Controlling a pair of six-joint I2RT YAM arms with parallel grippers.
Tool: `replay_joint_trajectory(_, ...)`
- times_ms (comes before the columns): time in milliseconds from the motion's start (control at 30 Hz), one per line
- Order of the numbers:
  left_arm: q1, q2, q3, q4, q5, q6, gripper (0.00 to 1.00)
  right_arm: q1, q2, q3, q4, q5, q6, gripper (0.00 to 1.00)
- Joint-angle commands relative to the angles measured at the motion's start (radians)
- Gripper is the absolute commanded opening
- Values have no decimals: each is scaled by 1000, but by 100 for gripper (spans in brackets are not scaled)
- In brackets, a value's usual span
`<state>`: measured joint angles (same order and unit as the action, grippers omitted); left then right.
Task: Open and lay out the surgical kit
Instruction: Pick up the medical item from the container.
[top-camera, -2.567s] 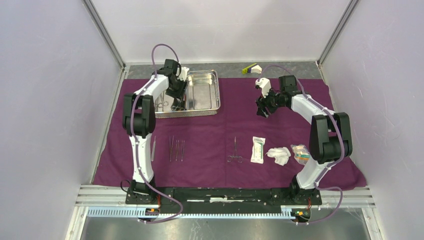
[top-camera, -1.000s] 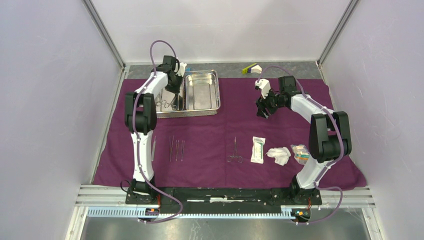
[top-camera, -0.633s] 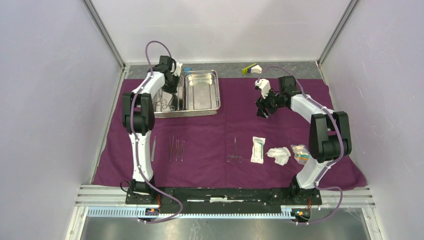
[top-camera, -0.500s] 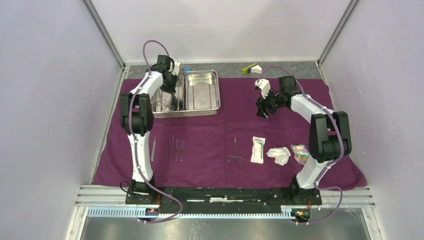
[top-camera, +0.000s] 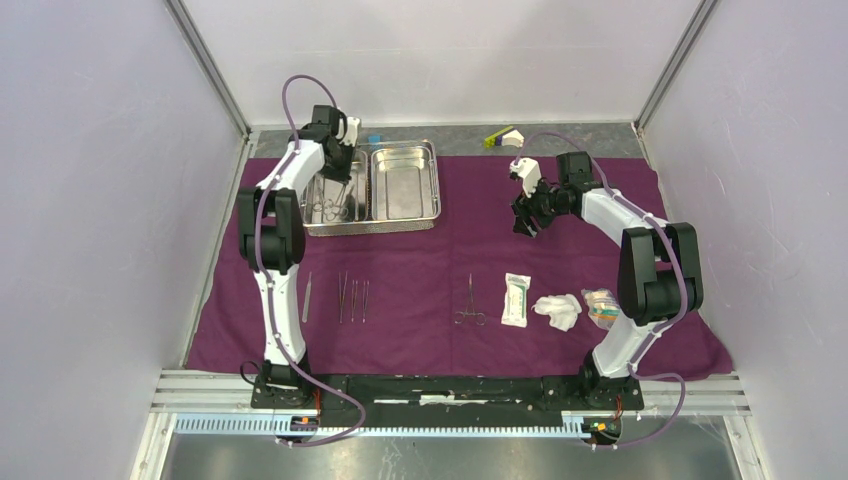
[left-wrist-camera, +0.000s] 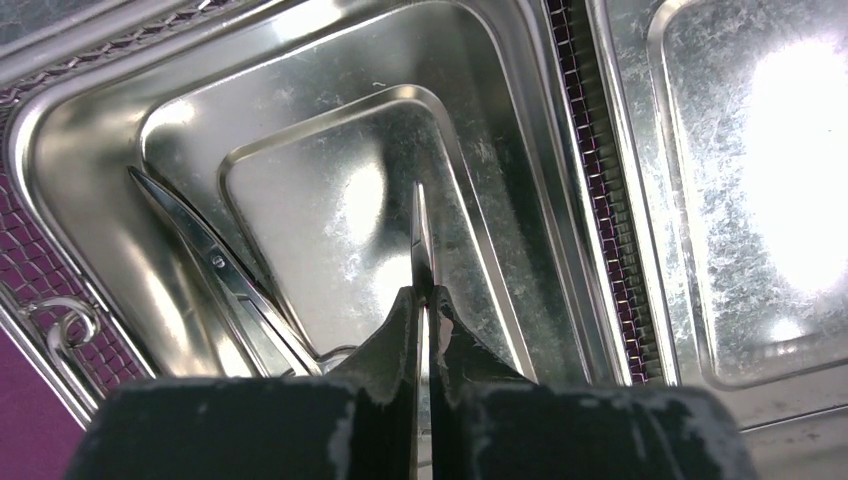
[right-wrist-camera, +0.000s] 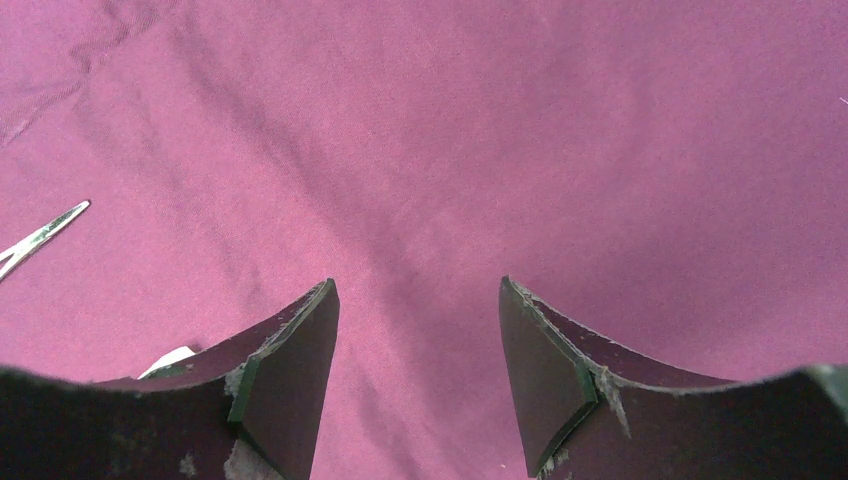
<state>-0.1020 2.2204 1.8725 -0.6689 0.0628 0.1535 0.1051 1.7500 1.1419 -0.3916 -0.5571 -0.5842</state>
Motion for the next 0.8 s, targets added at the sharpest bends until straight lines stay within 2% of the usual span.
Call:
replay_joint_trajectory(0,0,-66,67,-3,20,-33,2,11,5,28,1,-12,-2,66)
replay_joint_trajectory(367,0,-91,120,-19,31,-25,2,35,-4,48,23,-5,25,66)
replay_joint_trajectory(767,-2,-153,101,-32,91,-52,2,79,-52,73,66,-29,108,66)
